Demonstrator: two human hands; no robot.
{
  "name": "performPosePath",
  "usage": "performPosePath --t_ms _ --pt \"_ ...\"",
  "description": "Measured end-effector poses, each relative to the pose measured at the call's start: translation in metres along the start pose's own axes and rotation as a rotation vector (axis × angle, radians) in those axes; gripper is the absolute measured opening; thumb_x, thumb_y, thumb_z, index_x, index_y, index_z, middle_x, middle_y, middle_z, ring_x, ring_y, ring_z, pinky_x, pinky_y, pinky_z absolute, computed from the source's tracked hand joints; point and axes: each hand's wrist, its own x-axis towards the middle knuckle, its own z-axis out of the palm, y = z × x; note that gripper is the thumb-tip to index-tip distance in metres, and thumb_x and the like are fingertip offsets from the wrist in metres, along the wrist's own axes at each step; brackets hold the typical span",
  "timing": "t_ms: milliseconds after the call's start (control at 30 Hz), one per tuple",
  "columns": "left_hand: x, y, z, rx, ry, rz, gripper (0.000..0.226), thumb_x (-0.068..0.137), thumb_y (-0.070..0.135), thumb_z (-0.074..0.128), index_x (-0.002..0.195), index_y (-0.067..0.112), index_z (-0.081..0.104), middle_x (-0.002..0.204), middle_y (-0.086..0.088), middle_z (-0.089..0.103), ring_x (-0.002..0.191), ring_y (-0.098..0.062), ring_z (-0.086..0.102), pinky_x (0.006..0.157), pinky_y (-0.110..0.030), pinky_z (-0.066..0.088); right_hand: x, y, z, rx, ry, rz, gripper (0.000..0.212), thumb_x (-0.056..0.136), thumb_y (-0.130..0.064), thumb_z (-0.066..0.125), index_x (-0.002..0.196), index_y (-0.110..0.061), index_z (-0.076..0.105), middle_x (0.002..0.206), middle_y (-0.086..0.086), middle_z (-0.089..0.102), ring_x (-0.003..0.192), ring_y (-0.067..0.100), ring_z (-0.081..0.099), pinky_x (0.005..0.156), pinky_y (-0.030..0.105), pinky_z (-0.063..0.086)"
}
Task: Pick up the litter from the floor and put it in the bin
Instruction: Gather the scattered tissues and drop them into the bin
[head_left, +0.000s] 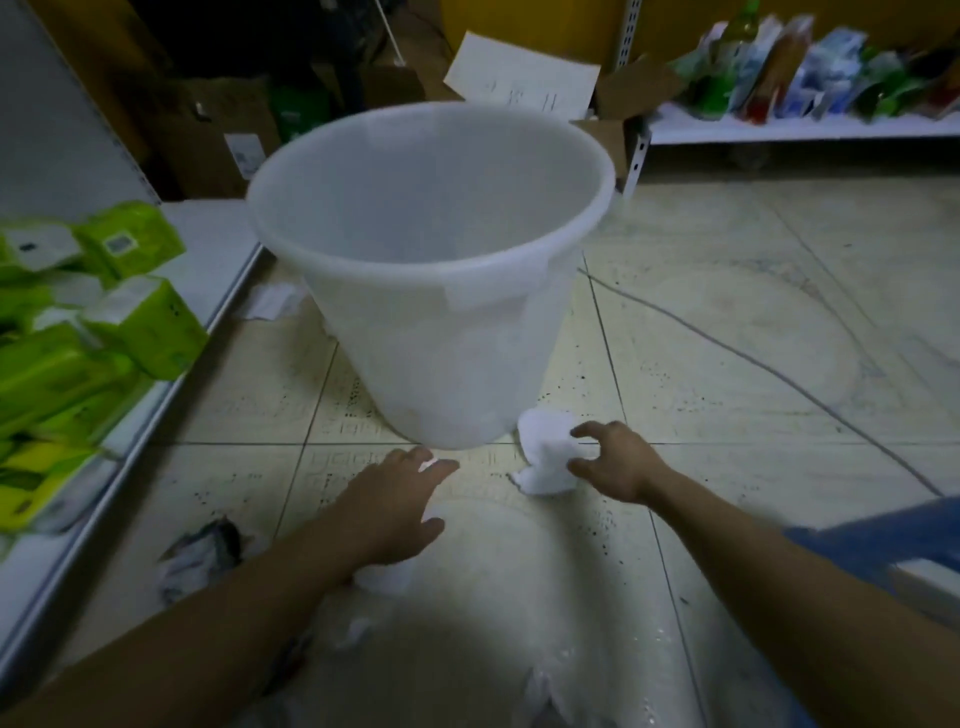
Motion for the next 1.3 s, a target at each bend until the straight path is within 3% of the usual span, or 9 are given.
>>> performPosePath --t_ms 167,400,500,633,767,900,1033,1167,1300 --pt "0.008 -0.037 0.048 -0.098 -0.174 -0.219 0.097 0.080 0.028 0.070 0.150 0.036 0.004 0.161 0.000 -0.010 0.147 -0.027 0.000 0.116 -0.052 0.020 0.015 -0.002 0.048 -0.200 -0.137 -0.062 0.068 0.083 -0.052 0.057 0.143 -0.031 0.036 0.153 0.013 0.026 0.133 0.035 0.035 0.105 0.046 0.034" --pt "0.046 -0.055 0.071 0.006 -0.220 -0.124 0.117 0.071 0.011 0.077 0.150 0.032 -0.006 0.160 0.005 -0.014 0.147 -0.026 -0.005 0.114 -0.053 0.020 0.024 0.017 0.074 -0.404 -0.262 -0.151 0.067 0.086 -0.048 0.054 0.144 -0.037 0.024 0.159 0.009 0.010 0.140 0.033 0.023 0.110 0.054 0.025" --pt "0.050 -0.055 0.091 -0.013 -0.196 -0.070 0.099 0.079 -0.001 0.065 0.151 0.030 0.004 0.162 0.003 -0.004 0.147 -0.028 0.005 0.114 -0.048 0.024 0.010 0.018 0.086 -0.440 -0.217 -0.204 0.063 0.087 -0.041 0.055 0.143 -0.033 0.029 0.155 0.006 0.025 0.138 0.029 0.027 0.110 0.050 0.025" --pt "0.046 -0.052 0.098 -0.058 0.046 -0.087 0.047 0.083 0.002 0.059 0.125 0.021 0.052 0.130 -0.007 0.051 0.114 -0.024 0.048 0.090 -0.032 0.042 -0.010 0.019 0.092 -0.463 -0.103 -0.315 0.049 0.092 -0.027 0.050 0.139 -0.030 0.041 0.143 0.002 0.045 0.123 0.022 0.043 0.104 0.038 0.033" --pt "0.034 -0.046 0.093 -0.188 -0.004 -0.115 0.015 0.085 0.016 0.061 0.099 0.016 0.062 0.103 -0.006 0.062 0.088 -0.024 0.059 0.076 -0.033 0.049 -0.027 0.010 0.085 -0.373 -0.165 -0.266 0.046 0.089 -0.050 0.053 0.130 -0.028 0.054 0.131 0.002 0.054 0.112 0.020 0.051 0.097 0.037 0.042" --pt "0.017 -0.020 0.079 -0.213 -0.203 0.069 0.036 0.084 0.037 0.063 0.113 0.016 0.058 0.116 -0.004 0.062 0.104 -0.026 0.057 0.080 -0.030 0.043 -0.057 0.003 0.081 -0.274 -0.330 -0.306 0.064 0.073 -0.062 0.065 0.126 -0.026 0.057 0.129 0.000 0.053 0.111 0.019 0.051 0.094 0.038 0.046" --pt "-0.004 0.009 0.072 -0.076 -0.356 0.251 0.038 0.081 0.039 0.066 0.113 0.022 0.057 0.109 -0.002 0.062 0.090 -0.020 0.052 0.066 -0.029 0.035 -0.087 0.005 0.081 -0.465 -0.445 -0.434 0.078 0.066 -0.062 0.071 0.131 -0.023 0.051 0.130 0.001 0.049 0.114 0.019 0.049 0.094 0.035 0.046" --pt "-0.020 0.038 0.072 0.009 -0.294 0.346 0.025 0.078 0.039 0.068 0.088 0.025 0.051 0.079 0.004 0.050 0.075 -0.019 0.046 0.054 -0.030 0.026 -0.118 0.017 0.083 -0.566 -0.528 -0.435 0.083 0.066 -0.059 0.074 0.133 -0.019 0.045 0.126 0.004 0.046 0.110 0.021 0.048 0.091 0.032 0.044" --pt "-0.025 0.060 0.083 -0.054 -0.182 0.347 0.030 0.080 0.047 0.064 0.099 0.024 0.057 0.102 -0.002 0.066 0.090 -0.025 0.057 0.064 -0.029 0.034 -0.142 0.024 0.097 -0.501 -0.439 -0.404 0.075 0.076 -0.050 0.070 0.136 -0.017 0.042 0.131 0.006 0.043 0.113 0.022 0.048 0.091 0.033 0.045"
